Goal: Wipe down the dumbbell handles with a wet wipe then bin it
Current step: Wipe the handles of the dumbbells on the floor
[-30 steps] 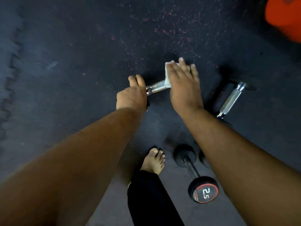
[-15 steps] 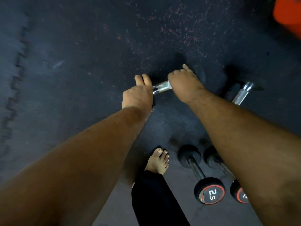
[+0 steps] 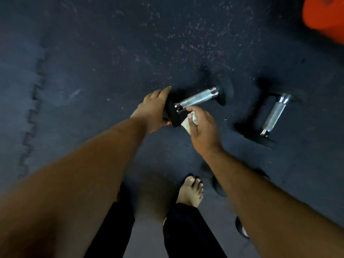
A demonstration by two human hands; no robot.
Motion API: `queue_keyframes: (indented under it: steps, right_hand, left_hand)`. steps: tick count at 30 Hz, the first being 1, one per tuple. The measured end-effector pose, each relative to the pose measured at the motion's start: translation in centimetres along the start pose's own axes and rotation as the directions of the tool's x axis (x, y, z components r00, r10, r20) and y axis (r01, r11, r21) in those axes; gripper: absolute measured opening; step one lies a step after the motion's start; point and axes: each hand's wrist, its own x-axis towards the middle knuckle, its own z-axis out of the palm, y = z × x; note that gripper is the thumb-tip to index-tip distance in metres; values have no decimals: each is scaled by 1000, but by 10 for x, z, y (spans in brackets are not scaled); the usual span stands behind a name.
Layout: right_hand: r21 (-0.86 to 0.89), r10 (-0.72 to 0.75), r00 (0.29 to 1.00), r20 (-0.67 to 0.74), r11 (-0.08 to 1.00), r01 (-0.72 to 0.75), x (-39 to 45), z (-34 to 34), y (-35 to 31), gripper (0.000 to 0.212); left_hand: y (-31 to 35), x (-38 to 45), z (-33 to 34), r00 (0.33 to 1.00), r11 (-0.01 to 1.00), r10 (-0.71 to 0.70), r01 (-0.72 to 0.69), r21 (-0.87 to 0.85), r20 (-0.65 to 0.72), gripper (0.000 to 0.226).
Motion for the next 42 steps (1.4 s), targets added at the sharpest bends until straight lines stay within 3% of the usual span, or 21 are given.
queue_keyframes:
  steps: [3,7,9,12,16,18,20,23,28,34,38,42]
  right_hand:
    - [111,133,982,136,983,-149,-3,26,3,57]
    - [-178,8,998,-64,984,-19,-6,41,5,59]
    - [-193,-37,994,-99,981,17,-9,41,2,57]
    - [-89,5,998,-69,996,-12,-21,22,-3,51]
    - [156,64,977,-204,987,-32,-31,-20,-25,42]
    - [398,270,941,-202,901,-173,-25,-38,-44,40]
    - [606,451,887,-98,734,-306,-13,-49,-63,31]
    - [710,522,853,23,592,-382,5,-57,-83,20]
    - [609,442,882,161,659,-441,27,-35,-108,23]
    - [463,449,894,-5,793,-396,57,-36,-122,39]
    - [381,436,899,34,826,-415,45,-62,-125,14]
    - [462,460,886,58,774,-432,9,-96,-134,26]
  left_hand:
    - [-24,1,4,997,965,74,-80,-251,-31,108]
    - [-27,8,-3,992,949,108,-124,-289,-71,95]
    - [-23,11,-12,990,962,126,-137,-238,-62,85]
    - [-8,1,-25,979,960,186,-199,-196,-81,74]
    - [32,-20,-54,958,919,242,-278,-278,-157,63]
    - [55,-26,-68,968,893,183,-238,-383,-173,58]
    - [70,-34,-79,988,791,92,-149,-593,-126,46]
    - [72,-47,-90,992,667,-14,-85,-740,-126,33]
    - [31,-54,-91,957,641,-198,-37,-767,-211,43]
    - [35,-41,-104,934,709,-226,-38,-704,-278,54]
    - [52,-50,-117,928,779,-312,126,-614,-205,67]
    - [80,-87,-119,876,764,-452,284,-579,-167,69]
